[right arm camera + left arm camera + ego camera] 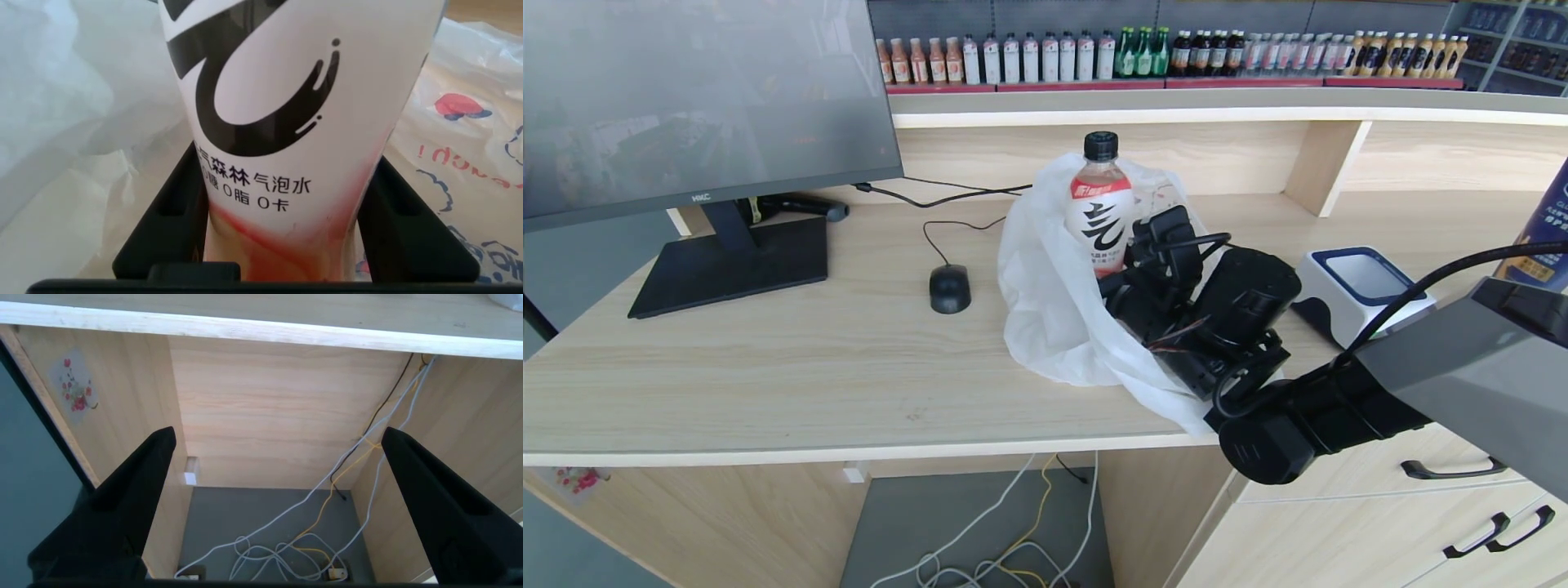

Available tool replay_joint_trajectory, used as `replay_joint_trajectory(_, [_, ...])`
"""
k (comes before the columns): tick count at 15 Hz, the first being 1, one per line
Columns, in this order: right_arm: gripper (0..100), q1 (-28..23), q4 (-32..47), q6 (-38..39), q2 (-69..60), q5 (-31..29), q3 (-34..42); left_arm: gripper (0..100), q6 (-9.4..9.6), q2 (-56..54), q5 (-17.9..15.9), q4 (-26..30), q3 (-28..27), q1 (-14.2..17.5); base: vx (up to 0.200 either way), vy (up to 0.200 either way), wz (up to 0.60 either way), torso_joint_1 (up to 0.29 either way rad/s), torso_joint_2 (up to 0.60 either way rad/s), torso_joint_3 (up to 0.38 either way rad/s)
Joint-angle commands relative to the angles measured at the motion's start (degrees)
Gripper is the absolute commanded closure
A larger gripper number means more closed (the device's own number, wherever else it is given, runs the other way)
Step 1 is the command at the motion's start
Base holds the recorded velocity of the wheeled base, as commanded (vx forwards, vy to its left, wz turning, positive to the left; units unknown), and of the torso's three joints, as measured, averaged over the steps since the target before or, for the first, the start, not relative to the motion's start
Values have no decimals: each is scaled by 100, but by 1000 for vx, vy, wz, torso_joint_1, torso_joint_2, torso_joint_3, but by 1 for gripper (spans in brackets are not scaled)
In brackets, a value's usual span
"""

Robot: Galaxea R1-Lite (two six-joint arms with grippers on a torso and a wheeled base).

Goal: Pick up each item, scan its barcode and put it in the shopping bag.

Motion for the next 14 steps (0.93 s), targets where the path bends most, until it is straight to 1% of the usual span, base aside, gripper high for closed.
replay_joint_trajectory(1, [100, 0, -15, -10, -7, 8, 2, 0, -2, -2, 0, 0, 0, 2, 0, 0, 0, 0, 0, 0])
replay_joint_trajectory(5, [100, 0, -15, -1, -7, -1, -7, 0, -2, -2, 0, 0, 0, 2, 0, 0, 0, 0, 0, 0])
replay_joint_trajectory(6, [0, -9, -15, -1, -7, -1, -7, 0, -2, -2, 0, 0, 0, 2, 0, 0, 0, 0, 0, 0])
replay_joint_trajectory(14, [0, -26, -32, 34, -7, -10, 2, 0, -2, -2, 0, 0, 0, -6, 0, 0, 0, 0, 0, 0])
